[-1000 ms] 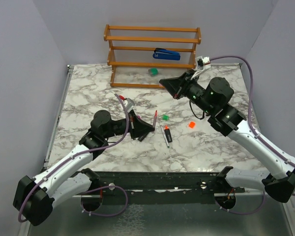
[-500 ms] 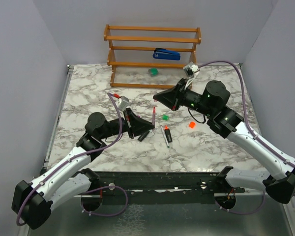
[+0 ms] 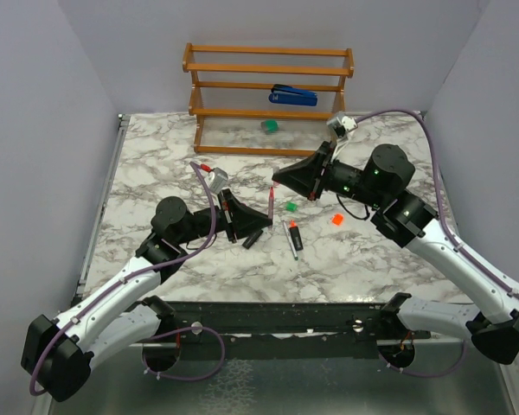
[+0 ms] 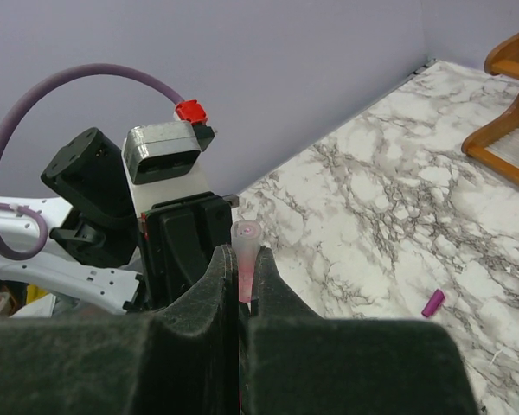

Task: Insert the pens into the pen caps

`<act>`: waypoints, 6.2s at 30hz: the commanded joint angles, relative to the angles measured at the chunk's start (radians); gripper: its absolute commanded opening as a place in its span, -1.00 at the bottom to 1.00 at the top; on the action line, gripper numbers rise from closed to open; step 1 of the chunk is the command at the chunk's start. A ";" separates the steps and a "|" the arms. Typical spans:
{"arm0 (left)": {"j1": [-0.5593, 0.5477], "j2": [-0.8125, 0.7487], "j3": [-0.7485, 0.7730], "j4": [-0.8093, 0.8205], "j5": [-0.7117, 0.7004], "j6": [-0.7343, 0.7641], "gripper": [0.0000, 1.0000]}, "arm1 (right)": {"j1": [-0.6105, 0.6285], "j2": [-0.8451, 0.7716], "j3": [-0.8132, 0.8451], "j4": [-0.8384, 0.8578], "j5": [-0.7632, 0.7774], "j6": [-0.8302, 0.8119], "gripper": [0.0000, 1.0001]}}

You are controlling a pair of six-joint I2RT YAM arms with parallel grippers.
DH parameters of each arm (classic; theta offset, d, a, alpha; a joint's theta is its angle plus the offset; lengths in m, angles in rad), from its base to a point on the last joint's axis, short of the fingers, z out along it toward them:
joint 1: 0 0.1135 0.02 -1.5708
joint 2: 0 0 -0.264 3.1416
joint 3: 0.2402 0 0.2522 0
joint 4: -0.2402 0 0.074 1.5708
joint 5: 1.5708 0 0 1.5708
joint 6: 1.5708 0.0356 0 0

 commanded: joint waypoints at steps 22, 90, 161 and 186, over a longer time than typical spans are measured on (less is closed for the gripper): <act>-0.002 -0.016 0.005 0.024 -0.026 -0.008 -1.00 | 0.000 0.039 -0.062 0.002 -0.057 0.014 -0.99; -0.002 -0.049 -0.015 0.017 -0.040 -0.019 -1.00 | 0.000 0.019 -0.120 -0.034 -0.064 -0.017 -0.99; -0.002 -0.074 -0.065 0.012 -0.022 -0.025 -1.00 | 0.000 0.039 -0.103 0.164 0.041 0.078 -0.99; -0.002 -0.088 -0.071 0.012 -0.028 -0.030 -1.00 | 0.001 0.016 -0.096 0.080 -0.060 0.088 -0.99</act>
